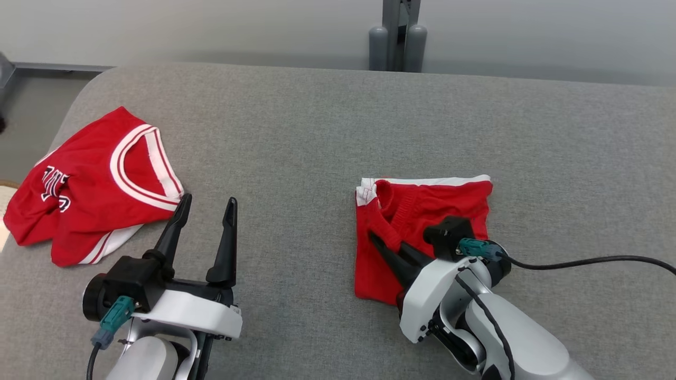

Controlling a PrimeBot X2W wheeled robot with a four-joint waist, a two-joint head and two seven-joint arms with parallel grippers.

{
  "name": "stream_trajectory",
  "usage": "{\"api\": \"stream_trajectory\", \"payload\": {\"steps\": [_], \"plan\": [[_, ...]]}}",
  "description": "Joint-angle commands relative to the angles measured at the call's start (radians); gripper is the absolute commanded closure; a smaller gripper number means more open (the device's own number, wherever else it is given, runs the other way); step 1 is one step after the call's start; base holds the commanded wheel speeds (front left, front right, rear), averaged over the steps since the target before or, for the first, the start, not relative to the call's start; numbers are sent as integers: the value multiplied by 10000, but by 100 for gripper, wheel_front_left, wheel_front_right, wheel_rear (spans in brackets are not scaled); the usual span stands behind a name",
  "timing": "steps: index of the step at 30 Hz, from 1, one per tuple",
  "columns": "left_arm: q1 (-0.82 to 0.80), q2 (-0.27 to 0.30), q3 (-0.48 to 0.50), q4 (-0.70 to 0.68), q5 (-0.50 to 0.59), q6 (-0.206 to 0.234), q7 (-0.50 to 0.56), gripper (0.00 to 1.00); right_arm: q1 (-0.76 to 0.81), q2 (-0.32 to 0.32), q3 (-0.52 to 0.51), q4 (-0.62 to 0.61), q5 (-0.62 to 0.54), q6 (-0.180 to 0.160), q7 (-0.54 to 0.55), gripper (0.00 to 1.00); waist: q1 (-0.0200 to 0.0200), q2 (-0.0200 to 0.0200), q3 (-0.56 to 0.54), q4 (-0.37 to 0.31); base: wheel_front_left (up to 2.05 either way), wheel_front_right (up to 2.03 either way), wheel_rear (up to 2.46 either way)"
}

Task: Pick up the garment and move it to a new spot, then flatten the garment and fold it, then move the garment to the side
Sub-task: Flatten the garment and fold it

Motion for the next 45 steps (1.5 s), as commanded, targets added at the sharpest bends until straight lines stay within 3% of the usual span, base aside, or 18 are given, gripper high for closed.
{"api": "stream_trajectory", "payload": {"steps": [1, 4, 5, 6, 7, 15, 20, 30, 36, 41, 45], "plan": [[-176, -9, 25, 49, -33, -67, -68, 0, -212, -49, 165, 205, 131, -3, -95, 100, 0, 0, 125, 140, 0, 0, 0], [-261, -49, 61, 127, -16, -110, -87, 0, -492, -47, 718, 783, 415, -3, -80, 100, 0, 0, 206, 229, 0, 0, 0], [-257, -53, 75, 155, -11, -124, -97, 0, -566, -51, 883, 944, 514, -3, -75, 89, 0, 0, 234, 244, 0, 0, 0], [-261, -72, 79, 187, -3, -145, -100, 0, -635, -48, 1011, 1030, 625, -3, -170, 18, 0, 0, 253, 256, 0, 0, 0], [-275, -94, 84, 212, 7, -139, -94, 0, -685, -45, 1166, 1118, 778, -3, -217, 0, 0, 0, 267, 263, 0, 0, 0], [-225, -146, 228, 330, 1, -147, -124, 0, -789, -50, 1567, 1166, 1336, -3, -927, 0, 0, 0, 146, 85, 0, 0, 0], [9, -74, 344, 299, -14, -88, -136, 0, -500, -59, 966, 869, 1213, -3, -1448, 0, 0, 0, -55, -258, 0, 0, 0], [303, 158, 561, 113, -117, 139, -67, 0, 983, -488, -2853, -773, -96, -3, -1834, 0, 0, 0, -449, -947, 0, 0, 0], [610, 381, 734, -122, -159, 375, 82, 0, 2228, -376, -5185, -2258, -1347, -3, -1467, 0, 0, 0, -710, -1344, 0, 0, 0], [894, 580, 785, -307, -99, 559, 231, 0, 3211, -238, -6383, -3645, -2207, -3, -771, 0, 0, 0, -885, -1552, 0, 0, 0], [1165, 633, 869, -363, -232, 662, 306, 0, 3969, -137, -6777, -4627, -2617, -3, -253, 0, 0, 0, -1043, -1646, 0, 0, 0]]}}
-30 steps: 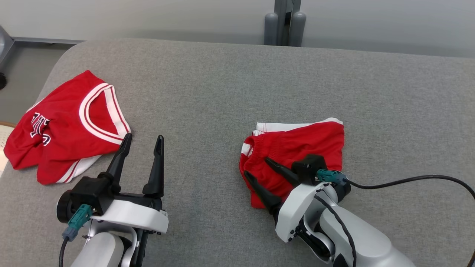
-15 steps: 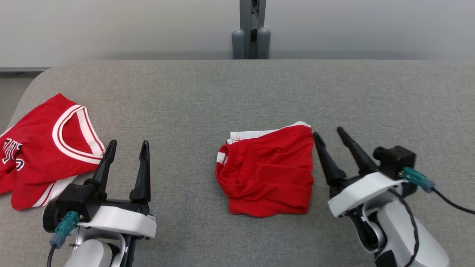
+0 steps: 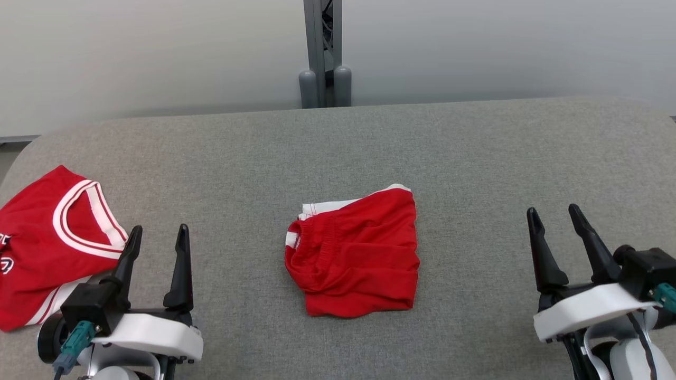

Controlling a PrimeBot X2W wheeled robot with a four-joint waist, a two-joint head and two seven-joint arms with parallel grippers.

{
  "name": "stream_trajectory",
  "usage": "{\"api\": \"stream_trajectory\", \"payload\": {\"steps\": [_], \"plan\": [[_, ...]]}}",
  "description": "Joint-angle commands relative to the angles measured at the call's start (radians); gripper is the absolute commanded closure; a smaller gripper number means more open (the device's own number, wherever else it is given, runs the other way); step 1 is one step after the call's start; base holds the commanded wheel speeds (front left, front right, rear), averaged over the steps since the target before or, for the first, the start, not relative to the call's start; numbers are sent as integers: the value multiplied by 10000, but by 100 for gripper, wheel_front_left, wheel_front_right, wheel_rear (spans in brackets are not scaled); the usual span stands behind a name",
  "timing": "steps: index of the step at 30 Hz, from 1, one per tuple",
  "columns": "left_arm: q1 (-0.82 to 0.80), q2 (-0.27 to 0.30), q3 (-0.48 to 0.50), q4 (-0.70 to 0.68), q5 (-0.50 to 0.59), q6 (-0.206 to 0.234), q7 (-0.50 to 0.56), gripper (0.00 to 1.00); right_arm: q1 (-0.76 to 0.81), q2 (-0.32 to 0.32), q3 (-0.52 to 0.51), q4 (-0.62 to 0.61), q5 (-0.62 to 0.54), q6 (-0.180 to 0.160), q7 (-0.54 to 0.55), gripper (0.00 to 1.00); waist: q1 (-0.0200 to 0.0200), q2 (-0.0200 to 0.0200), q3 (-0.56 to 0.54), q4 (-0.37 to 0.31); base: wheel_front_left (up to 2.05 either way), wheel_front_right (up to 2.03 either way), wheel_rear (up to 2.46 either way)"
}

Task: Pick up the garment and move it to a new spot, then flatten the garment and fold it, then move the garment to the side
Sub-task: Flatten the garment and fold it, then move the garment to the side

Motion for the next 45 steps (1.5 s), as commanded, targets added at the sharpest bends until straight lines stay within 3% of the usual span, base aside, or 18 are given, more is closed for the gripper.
{"api": "stream_trajectory", "payload": {"steps": [1, 10, 22, 31, 38, 45], "plan": [[195, 41, 79, -30, -121, 73, 16, 0, 359, 14, -53, -317, -124, -3, 194, 0, 0, 0, -151, -69, 0, 0, 0], [774, 212, 125, -248, -222, 266, 166, 0, 1738, 85, -172, -1681, -399, -3, 1073, 0, 0, 0, -402, -163, 0, 0, 0], [432, 238, 24, -356, -163, 210, 219, 0, 1751, 92, -171, -1740, -82, -3, 1310, 0, 0, 0, -142, 94, 0, 0, 0], [15, 52, -239, -206, -123, 16, 157, 0, 655, 86, 477, 221, 33, -3, 1405, 0, 0, 0, 144, 720, 0, 0, 0], [-332, -136, -439, -43, -103, -104, 59, 0, -434, 85, 1635, 2429, 782, -3, 1018, 0, 0, 0, 588, 1244, 0, 0, 0], [-527, -206, -457, 127, -91, -179, -62, 0, -1122, 75, 2748, 3861, 1730, -3, 768, 0, 0, 0, 890, 1422, 0, 0, 0]]}}
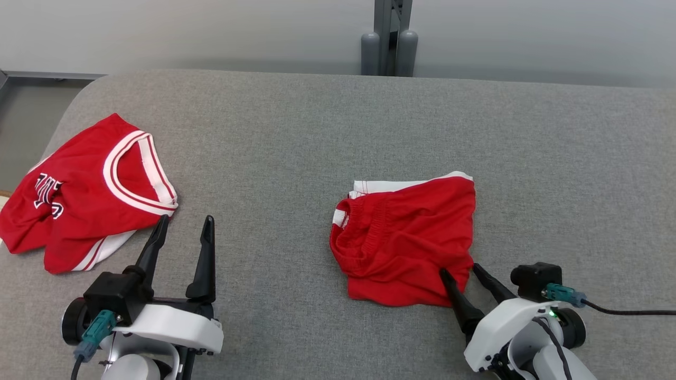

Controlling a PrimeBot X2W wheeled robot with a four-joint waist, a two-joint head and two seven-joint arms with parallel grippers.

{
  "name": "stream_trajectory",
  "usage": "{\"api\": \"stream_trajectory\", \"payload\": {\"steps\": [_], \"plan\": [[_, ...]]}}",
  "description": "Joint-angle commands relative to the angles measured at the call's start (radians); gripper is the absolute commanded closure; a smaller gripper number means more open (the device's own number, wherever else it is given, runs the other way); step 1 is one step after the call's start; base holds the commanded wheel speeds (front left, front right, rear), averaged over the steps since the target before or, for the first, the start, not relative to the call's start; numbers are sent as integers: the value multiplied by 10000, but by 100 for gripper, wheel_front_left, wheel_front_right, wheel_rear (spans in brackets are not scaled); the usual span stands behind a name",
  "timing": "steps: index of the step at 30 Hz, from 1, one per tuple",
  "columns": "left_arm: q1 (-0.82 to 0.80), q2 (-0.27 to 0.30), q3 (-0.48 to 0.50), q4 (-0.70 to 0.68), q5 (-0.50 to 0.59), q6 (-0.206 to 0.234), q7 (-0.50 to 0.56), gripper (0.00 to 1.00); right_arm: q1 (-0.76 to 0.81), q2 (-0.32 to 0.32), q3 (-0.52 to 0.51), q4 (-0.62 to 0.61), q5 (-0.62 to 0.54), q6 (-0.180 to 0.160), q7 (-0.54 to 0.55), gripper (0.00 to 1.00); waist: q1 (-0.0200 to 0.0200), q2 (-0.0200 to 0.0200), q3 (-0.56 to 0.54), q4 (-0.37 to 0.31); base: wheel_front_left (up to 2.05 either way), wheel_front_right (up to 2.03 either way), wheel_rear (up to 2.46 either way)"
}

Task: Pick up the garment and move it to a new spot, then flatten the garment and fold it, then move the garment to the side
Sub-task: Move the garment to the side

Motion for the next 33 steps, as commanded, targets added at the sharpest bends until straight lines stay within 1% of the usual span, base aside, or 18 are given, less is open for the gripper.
{"api": "stream_trajectory", "payload": {"steps": [1, 3, 4, 5, 8, 11, 16, 21, 26, 31, 33], "plan": [[-186, 17, 64, 52, 51, -13, -103, 0, -244, -72, 146, 402, 228, -3, -92, 0, 0, 0, 113, 4, 0, 0, 0], [-247, 9, 78, 80, 45, -26, -124, 0, -413, -61, 336, 644, 616, -3, -196, 0, 0, 0, 181, -27, 0, 0, 0], [-279, 1, 82, 94, 43, -31, -140, 0, -455, -59, 448, 747, 790, -3, -242, 56, 0, 0, 206, -45, 0, 0, 0], [-294, -4, 81, 130, 42, -38, -154, 0, -481, -59, 556, 847, 951, -3, -294, 100, 0, 0, 202, -66, 0, 0, 0], [-286, -21, 40, 208, 36, -67, -171, 0, -414, -70, 854, 1078, 1296, -3, -468, 100, 0, 0, 89, -158, 0, 0, 0], [-235, -19, -4, 239, 35, -94, -182, 0, -289, -79, 928, 1163, 1429, -3, -615, 100, 0, 0, -8, -259, 0, 0, 0], [-65, 88, -64, 109, 88, -50, -122, 0, -114, -87, 476, 1102, 990, -3, -1020, 100, 0, 0, -142, -733, 0, 0, 0], [-74, 190, -24, -217, 112, 6, -106, 0, 81, -93, -445, 746, 165, -3, -971, 100, 0, 0, 47, -1521, 0, 0, 0], [-215, 299, -17, -557, 176, 61, -43, 0, 271, -119, -1284, 199, -548, -3, -719, 100, 0, 0, 358, -2510, 0, 0, 0], [-504, 438, -89, -912, 292, 44, 112, 0, 213, -174, -1945, -208, -1016, -3, -611, 100, 0, 0, 740, -3423, 0, 0, 0], [-654, 512, -121, -1050, 373, 24, 196, 0, -73, -165, -2113, -249, -985, -3, -704, 100, 0, 0, 918, -3746, 0, 0, 0]]}}
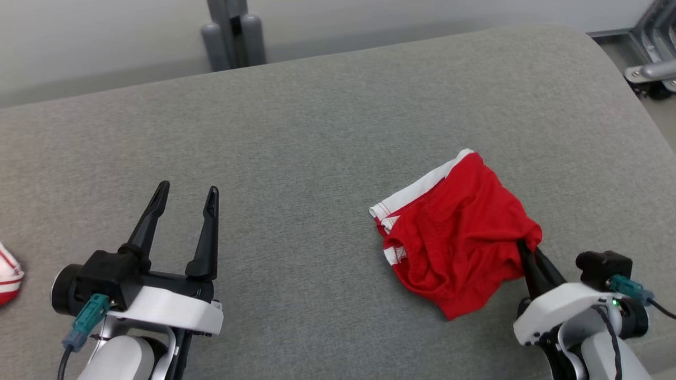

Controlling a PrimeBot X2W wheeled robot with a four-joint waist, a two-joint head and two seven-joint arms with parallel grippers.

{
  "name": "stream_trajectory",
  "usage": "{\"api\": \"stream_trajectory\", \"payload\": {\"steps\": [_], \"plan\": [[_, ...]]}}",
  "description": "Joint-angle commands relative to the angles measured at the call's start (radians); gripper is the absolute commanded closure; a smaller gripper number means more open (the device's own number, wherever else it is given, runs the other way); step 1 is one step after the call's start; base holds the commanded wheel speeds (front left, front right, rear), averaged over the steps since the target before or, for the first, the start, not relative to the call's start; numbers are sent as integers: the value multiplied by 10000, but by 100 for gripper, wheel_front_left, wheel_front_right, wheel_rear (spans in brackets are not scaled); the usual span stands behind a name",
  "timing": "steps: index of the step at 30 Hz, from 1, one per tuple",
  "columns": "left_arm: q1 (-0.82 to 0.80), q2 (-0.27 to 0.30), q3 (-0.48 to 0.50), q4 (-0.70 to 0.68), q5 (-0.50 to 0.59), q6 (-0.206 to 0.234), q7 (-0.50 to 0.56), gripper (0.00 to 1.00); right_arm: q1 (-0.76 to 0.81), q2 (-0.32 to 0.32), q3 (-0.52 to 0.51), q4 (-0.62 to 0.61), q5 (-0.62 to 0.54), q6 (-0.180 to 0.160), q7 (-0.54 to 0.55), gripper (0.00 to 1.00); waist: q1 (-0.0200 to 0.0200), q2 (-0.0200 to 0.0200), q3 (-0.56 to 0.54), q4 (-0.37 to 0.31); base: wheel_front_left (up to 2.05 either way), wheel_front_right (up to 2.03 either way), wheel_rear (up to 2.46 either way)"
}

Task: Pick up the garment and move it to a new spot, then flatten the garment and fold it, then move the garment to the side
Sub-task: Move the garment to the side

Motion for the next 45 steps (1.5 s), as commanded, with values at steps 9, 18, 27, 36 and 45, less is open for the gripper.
{"api": "stream_trajectory", "payload": {"steps": [9, 18, 27, 36, 45], "plan": [[-634, 437, -122, -430, 300, -57, 531, 0, -2608, -316, -399, 2002, 404, -3, -1143, 100, 0, 0, 868, -1780, 0, 0, 0], [-1043, 732, -249, -900, 548, -49, 998, 0, -4385, -1245, -1485, 4100, -213, -3, -1772, 100, 0, 0, 1434, -2116, 0, 0, 0], [-1268, 883, -284, -1098, 575, -82, 1214, 0, -4955, -1174, -2255, 4426, -1444, -3, -1788, 0, 0, 0, 1793, -2154, 0, 0, 0], [-1208, 721, -319, -861, 429, -56, 1036, 0, -4473, -692, -3342, 3707, -2199, -3, -1773, 0, 0, 0, 1545, -1922, 0, 0, 0], [-768, 518, -176, -447, 152, 88, 584, 0, -3103, -122, -2944, 718, -1676, -3, -1771, 0, 0, 0, 697, -1276, 0, 0, 0]]}}
